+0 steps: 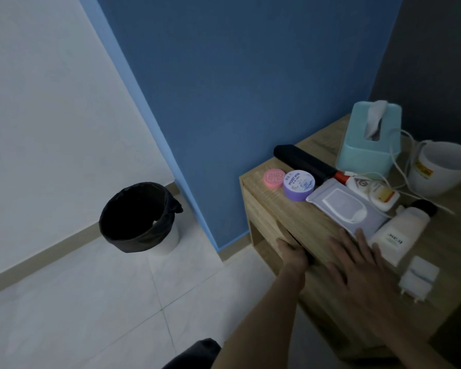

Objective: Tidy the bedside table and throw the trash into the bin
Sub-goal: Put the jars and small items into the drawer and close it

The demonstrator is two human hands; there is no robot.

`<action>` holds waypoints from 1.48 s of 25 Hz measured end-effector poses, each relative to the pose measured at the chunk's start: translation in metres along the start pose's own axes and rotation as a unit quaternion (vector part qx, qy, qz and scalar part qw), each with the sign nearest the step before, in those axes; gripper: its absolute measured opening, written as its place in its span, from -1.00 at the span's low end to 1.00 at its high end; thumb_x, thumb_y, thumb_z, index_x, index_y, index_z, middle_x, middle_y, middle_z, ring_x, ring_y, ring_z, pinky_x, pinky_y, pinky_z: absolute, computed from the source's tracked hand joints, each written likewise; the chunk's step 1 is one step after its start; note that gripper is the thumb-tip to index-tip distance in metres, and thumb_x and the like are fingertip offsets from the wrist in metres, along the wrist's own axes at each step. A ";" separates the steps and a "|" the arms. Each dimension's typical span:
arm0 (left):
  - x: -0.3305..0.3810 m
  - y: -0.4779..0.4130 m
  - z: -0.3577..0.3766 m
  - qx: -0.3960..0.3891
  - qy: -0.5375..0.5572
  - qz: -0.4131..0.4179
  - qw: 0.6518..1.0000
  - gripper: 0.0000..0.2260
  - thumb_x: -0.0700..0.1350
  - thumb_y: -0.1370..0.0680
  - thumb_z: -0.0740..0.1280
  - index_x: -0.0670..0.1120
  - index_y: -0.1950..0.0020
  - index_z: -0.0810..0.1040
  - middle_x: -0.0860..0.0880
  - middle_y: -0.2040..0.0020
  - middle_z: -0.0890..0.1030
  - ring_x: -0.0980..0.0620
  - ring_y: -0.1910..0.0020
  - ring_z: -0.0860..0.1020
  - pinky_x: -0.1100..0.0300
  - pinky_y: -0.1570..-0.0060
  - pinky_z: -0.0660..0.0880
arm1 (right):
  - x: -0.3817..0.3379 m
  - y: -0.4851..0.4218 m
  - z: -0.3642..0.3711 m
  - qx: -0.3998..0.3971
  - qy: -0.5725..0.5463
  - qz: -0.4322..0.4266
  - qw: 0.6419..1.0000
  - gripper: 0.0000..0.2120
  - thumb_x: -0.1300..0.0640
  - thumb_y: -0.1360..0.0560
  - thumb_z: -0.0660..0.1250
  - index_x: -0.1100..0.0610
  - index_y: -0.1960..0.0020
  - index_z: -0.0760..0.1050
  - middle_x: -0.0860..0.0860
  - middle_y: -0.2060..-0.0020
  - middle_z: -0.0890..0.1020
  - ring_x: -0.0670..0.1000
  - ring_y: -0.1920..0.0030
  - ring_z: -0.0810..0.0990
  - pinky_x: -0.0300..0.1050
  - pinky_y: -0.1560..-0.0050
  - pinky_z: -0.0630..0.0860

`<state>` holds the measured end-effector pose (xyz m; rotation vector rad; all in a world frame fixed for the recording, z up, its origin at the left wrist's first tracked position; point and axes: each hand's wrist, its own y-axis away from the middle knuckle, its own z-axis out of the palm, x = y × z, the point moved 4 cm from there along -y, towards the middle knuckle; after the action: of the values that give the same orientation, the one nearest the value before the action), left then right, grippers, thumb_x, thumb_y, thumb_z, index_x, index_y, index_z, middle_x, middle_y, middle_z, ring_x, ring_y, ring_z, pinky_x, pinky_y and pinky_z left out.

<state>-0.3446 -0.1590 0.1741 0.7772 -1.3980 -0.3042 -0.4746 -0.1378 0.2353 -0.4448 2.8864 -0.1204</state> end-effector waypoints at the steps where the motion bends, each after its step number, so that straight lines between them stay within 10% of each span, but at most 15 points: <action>1: 0.001 -0.001 -0.001 0.002 0.004 0.007 1.000 -0.32 -0.17 -0.59 0.17 -0.14 -0.55 -0.20 -0.16 -0.55 0.11 -0.16 -0.50 0.18 -0.04 -0.46 0.22 | 0.001 0.000 -0.001 0.000 -0.005 0.000 1.000 -0.36 -0.18 -0.56 -0.22 0.13 -0.32 0.44 0.17 -0.33 0.45 0.19 -0.41 0.25 0.30 -0.30 0.24; 17: -0.041 0.041 -0.096 -0.025 0.047 0.006 0.999 -0.43 -0.15 -0.53 0.29 -0.02 -0.49 0.13 -0.11 -0.39 0.37 -0.17 -0.38 0.36 -0.19 -0.36 0.35 | 0.013 -0.003 0.007 -0.090 0.057 -0.007 0.994 -0.40 -0.20 -0.50 -0.14 0.03 -0.43 0.23 0.11 -0.47 0.24 0.21 -0.48 0.08 0.35 -0.35 0.20; 29: -0.078 0.061 -0.196 -0.037 -0.007 0.028 0.999 -0.56 -0.14 -0.53 0.33 -0.04 -0.39 0.31 -0.05 -0.25 0.51 -0.08 -0.22 0.51 -0.07 -0.27 0.47 | -0.010 0.002 -0.013 -0.035 0.012 0.013 0.999 -0.42 -0.12 -0.47 -0.06 0.14 -0.29 0.47 0.16 -0.30 0.49 0.28 -0.36 0.34 0.32 -0.23 0.34; 37: -0.066 0.065 -0.185 0.057 -0.088 0.035 0.994 -0.61 -0.17 -0.58 0.26 -0.10 -0.40 0.31 -0.12 -0.29 0.49 -0.13 -0.23 0.50 -0.07 -0.26 0.48 | 0.000 0.000 -0.005 -0.029 0.009 0.013 0.999 -0.27 -0.25 -0.51 -0.32 0.07 -0.34 0.40 0.14 -0.34 0.45 0.24 -0.41 0.29 0.24 -0.29 0.29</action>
<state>-0.1965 -0.0144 0.1700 0.8077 -1.6154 -0.2455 -0.4757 -0.1373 0.2396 -0.4176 2.9183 -0.0365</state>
